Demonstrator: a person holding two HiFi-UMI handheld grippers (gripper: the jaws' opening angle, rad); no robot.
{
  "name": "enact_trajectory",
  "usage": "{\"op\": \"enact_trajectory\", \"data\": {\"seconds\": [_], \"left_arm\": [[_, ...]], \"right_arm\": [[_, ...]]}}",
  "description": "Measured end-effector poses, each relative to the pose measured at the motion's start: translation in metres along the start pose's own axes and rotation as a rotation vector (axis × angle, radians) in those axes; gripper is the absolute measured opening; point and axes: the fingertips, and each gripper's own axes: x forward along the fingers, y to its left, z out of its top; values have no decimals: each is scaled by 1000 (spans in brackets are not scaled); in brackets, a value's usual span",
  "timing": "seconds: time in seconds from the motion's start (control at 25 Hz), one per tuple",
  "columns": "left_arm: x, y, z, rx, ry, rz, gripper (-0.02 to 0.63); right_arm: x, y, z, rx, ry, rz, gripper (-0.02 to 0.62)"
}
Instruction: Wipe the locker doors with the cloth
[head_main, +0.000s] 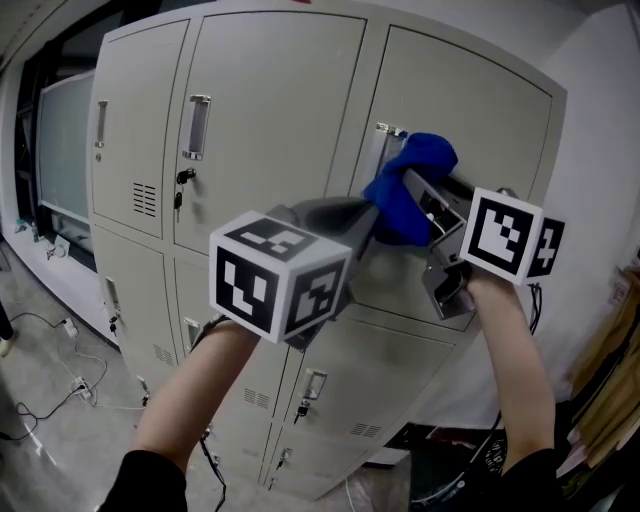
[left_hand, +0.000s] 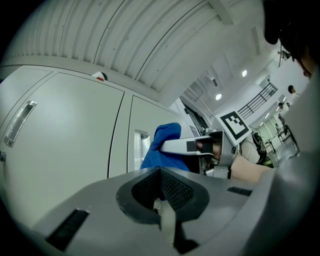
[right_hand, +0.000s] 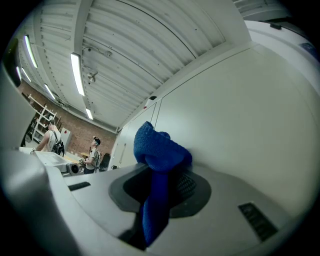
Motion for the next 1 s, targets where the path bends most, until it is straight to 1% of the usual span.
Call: {"op": "enact_trajectory", "data": {"seconds": [0.24,0.32,0.44,0.52,0.68,1.0], "left_arm": [[9,-5,4,5,-21,-4,9],[13,-7,9,28,-44,9,9],[15,-8,20,86,-87,40,9],[18,-10,28,106,-110,50,9],[25,-19,34,76,-127,19,9],[36,-30,25,39,-116,-10,9]], "right_arm": [[-16,-15,1,-4,6,-29,75],[-24,-22,1,-6,7,-43,75],[-37,-34,2,-3,6,-65,75],[-46,-42,3,-1,6,-83,75],[-67,-60,3,1,9,-129,75],[-114,-102,0,20,18,-235,75]]}}
